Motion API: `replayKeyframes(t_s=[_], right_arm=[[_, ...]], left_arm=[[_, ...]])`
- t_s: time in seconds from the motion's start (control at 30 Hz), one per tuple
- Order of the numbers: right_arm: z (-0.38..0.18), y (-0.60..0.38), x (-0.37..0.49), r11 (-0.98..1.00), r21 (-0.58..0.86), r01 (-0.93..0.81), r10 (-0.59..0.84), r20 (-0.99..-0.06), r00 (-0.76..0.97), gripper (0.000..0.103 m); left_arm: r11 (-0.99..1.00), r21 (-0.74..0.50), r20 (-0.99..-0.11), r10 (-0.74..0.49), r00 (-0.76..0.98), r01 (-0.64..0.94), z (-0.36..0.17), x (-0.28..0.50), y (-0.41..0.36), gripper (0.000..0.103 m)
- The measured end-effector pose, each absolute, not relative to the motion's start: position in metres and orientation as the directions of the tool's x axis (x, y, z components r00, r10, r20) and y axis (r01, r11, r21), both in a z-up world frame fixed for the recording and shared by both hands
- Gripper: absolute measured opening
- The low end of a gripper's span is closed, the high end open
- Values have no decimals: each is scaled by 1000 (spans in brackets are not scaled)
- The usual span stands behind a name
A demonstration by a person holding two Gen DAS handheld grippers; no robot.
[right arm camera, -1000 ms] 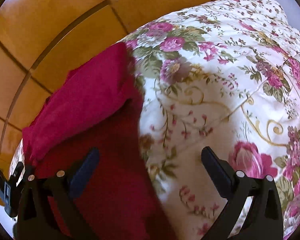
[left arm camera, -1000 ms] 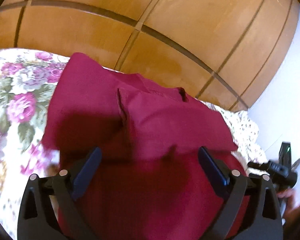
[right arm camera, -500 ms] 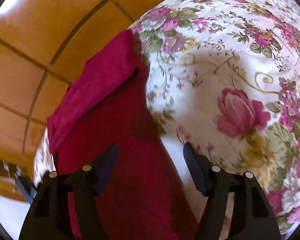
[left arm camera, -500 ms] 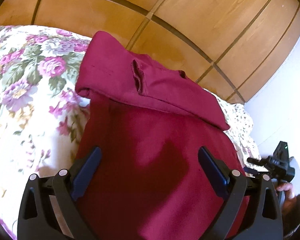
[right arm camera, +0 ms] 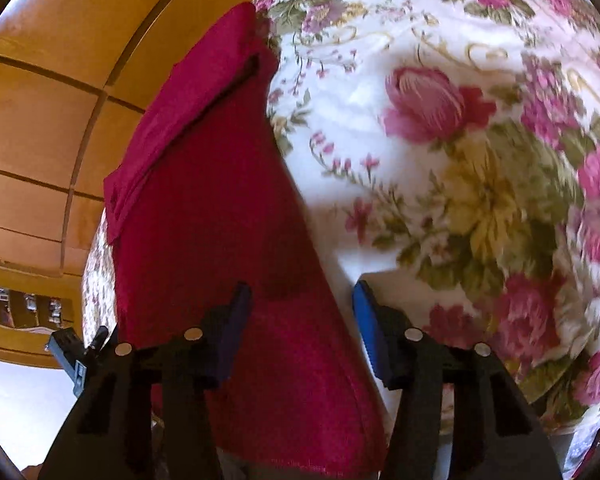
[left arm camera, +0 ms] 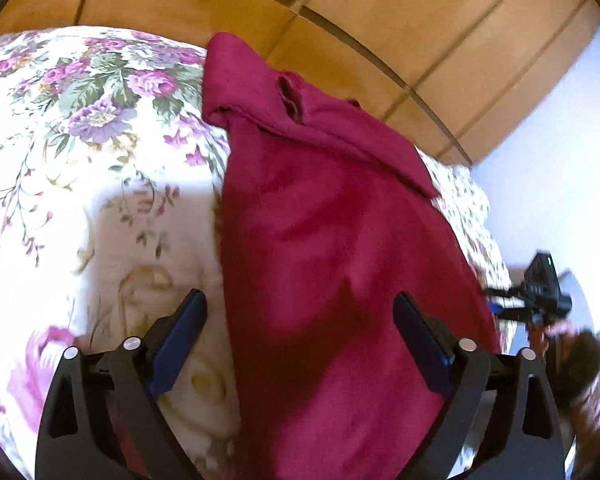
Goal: Fold small clothes
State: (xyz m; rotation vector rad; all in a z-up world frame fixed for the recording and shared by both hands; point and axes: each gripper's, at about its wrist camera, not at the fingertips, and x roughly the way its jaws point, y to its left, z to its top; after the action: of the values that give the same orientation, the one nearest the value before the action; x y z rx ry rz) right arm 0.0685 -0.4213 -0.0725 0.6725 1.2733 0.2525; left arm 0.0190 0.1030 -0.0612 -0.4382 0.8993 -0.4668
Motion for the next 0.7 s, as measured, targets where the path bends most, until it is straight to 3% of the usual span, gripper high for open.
replayKeyframes(t_s=[0.27, 0.33, 0.4, 0.47, 0.5, 0.57, 0.7], right_arm=[[-77, -420, 43, 762, 630, 149, 589, -770, 246, 48], [-76, -414, 44, 775, 617, 135, 580, -780, 235, 48], [-74, -405, 47, 806, 579, 118, 547, -807, 224, 37], [-72, -400, 49, 828, 549, 111, 517, -826, 223, 25], [-71, -399, 49, 822, 560, 105, 529, -818, 224, 11], [-68, -395, 50, 820, 566, 88, 536, -813, 227, 10], [-55, -382, 52, 800, 599, 26, 574, -778, 258, 10]], left_arm=[[762, -597, -624, -637, 452, 250, -67, -1, 97, 71], [770, -573, -637, -634, 439, 281, -66, -6, 89, 70], [776, -546, -654, -631, 418, 316, -64, -10, 82, 68], [797, -518, -678, -604, 418, 311, -64, -10, 80, 47], [802, -517, -686, -598, 416, 299, -64, -6, 80, 42], [791, -556, -687, -610, 395, 255, -67, -2, 89, 19], [726, -662, -640, -677, 365, 185, -69, 1, 102, 12]])
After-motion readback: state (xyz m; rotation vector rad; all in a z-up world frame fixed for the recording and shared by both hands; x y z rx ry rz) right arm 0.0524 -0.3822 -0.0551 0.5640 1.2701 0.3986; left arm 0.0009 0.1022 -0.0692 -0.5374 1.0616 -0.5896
